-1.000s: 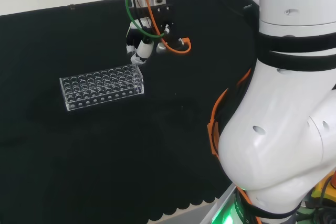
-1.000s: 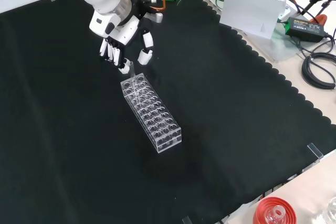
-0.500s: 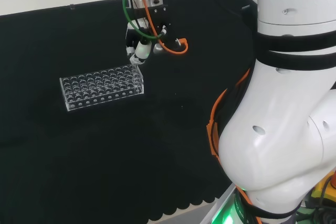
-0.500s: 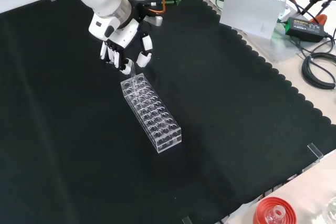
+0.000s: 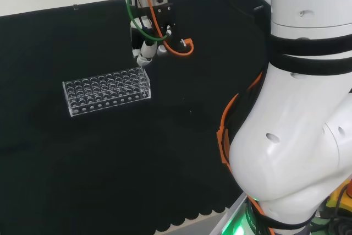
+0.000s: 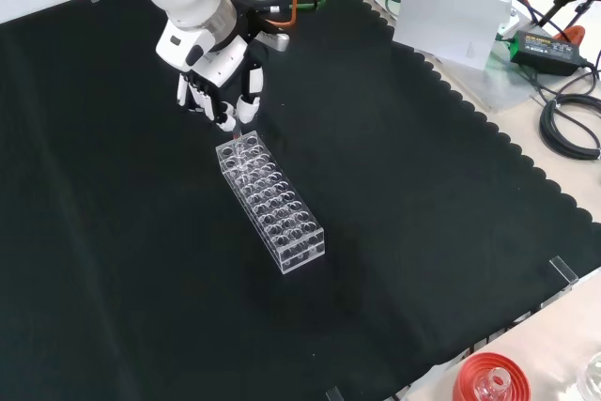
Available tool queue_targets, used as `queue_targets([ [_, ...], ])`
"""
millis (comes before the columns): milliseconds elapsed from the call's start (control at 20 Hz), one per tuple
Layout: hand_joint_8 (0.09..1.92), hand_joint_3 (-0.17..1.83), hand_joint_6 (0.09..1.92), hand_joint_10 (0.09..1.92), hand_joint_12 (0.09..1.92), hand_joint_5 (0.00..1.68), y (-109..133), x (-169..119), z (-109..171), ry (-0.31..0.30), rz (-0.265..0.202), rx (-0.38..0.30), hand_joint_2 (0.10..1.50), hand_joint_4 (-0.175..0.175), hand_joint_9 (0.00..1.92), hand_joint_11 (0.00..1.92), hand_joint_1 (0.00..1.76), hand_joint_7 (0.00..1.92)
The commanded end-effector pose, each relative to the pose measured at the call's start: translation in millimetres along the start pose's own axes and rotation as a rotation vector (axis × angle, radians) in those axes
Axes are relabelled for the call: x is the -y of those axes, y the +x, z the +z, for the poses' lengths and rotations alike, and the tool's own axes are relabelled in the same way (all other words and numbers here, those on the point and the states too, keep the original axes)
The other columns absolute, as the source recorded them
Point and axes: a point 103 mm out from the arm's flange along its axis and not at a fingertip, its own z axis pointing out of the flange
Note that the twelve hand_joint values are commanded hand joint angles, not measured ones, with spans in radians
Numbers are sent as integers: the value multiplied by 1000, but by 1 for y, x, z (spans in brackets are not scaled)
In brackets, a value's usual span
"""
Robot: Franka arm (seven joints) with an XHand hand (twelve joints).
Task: Pick up the test tube.
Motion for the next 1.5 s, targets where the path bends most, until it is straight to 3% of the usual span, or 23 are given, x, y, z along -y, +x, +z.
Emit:
queue_targets([
  [50,627,538,612,473,1249,1258,4,-1,-2,-17,-3,49,696,-175,1244,719,1405,1403],
  [550,615,718,559,357,1222,1325,6,1,-10,-46,-12,57,572,-175,1340,785,1437,1470],
  [1500,550,796,523,372,1218,1364,2,16,-52,-101,-23,76,516,-175,1362,808,1443,1519],
])
